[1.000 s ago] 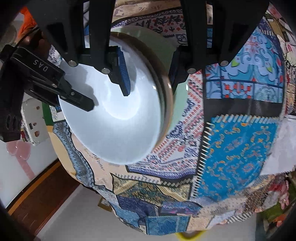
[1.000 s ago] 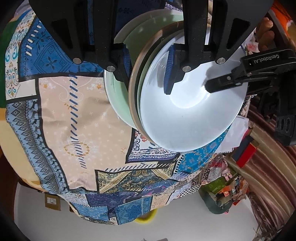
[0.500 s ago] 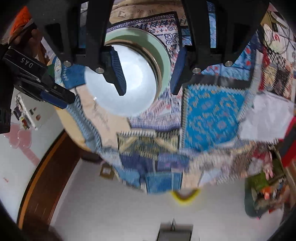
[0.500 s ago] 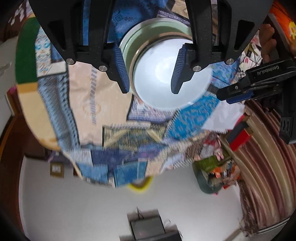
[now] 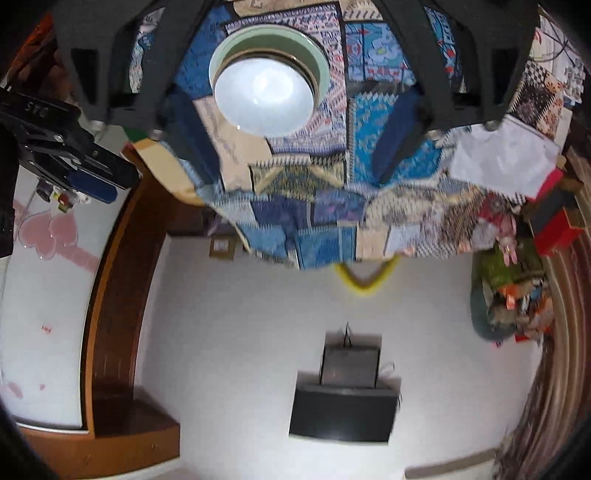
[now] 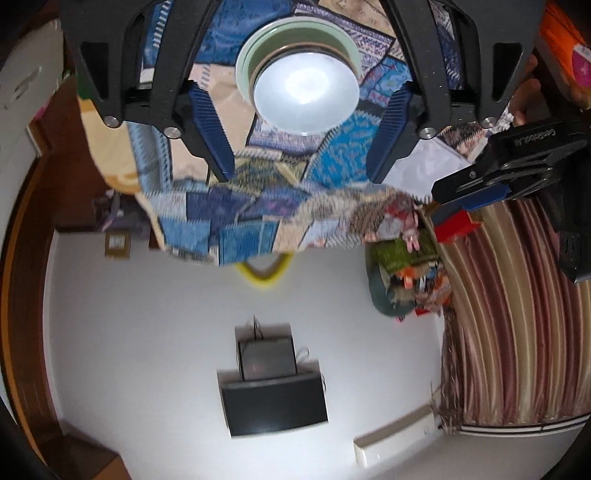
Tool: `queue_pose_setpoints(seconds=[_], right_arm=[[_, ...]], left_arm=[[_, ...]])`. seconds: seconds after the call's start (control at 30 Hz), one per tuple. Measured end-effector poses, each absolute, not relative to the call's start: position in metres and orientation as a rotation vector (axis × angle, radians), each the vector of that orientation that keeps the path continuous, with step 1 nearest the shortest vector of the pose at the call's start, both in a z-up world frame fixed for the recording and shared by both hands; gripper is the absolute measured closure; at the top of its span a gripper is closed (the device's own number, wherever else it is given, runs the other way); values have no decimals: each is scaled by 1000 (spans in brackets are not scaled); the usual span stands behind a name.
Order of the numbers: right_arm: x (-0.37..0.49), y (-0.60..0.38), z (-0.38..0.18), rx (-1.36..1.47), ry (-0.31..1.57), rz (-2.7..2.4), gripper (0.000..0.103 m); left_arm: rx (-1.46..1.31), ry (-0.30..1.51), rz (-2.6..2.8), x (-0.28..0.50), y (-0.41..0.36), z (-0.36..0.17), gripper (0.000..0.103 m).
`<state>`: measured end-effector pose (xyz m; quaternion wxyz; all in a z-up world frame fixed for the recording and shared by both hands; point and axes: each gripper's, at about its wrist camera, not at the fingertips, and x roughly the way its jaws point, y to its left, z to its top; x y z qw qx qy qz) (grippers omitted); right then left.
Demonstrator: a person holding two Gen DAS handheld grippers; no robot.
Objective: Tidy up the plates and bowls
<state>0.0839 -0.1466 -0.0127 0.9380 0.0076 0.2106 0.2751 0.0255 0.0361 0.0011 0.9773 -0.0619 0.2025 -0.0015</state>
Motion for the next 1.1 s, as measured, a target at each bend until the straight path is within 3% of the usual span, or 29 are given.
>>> queue_pose_setpoints(seconds=[0.13, 0.37, 1.1], right_arm=[[71, -149, -2, 18, 364, 549, 18], [58, -154, 5, 42, 293, 517, 0], [45, -160, 5, 41, 258, 481, 0]], left_arm=[[-104, 345, 7, 9, 32, 13, 5], [-65, 287, 28, -7, 24, 22, 0], [-44, 254, 19, -21, 12, 24, 0]])
